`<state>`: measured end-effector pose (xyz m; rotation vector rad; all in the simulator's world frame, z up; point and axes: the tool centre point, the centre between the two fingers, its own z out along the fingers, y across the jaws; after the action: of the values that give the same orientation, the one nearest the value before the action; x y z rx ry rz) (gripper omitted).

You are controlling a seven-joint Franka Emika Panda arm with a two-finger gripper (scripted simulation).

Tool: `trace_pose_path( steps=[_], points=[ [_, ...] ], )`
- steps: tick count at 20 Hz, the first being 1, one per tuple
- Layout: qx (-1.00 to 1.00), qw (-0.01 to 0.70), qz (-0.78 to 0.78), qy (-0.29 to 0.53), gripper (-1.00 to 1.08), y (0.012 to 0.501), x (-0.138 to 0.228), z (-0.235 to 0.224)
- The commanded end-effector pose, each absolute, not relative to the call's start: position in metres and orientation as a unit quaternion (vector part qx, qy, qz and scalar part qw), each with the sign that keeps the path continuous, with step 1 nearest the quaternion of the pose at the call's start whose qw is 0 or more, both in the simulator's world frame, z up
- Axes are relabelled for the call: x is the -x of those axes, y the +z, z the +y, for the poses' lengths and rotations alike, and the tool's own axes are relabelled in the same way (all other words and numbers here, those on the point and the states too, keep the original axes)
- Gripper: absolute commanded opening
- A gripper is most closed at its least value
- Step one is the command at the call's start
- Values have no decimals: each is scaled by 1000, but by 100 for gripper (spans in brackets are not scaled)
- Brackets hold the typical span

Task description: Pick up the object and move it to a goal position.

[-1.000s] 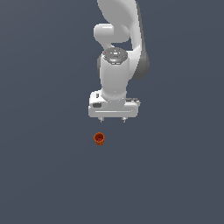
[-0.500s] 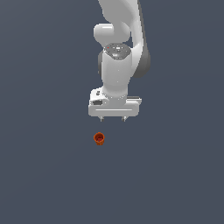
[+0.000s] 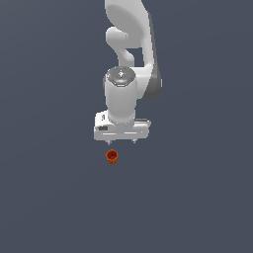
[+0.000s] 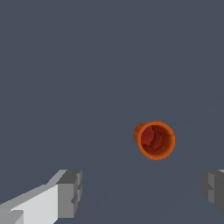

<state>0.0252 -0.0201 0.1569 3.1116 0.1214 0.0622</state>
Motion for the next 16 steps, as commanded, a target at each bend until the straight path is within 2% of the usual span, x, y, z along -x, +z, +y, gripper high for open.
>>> trace_pose_path(
  steps=[1, 9, 16],
  points=[
    [-999, 11, 48, 14, 100, 140, -29, -32],
    [-997, 2, 72, 3, 100, 98, -37, -61],
    [-997, 0, 75, 0, 100, 89, -37, -67]
  ],
)
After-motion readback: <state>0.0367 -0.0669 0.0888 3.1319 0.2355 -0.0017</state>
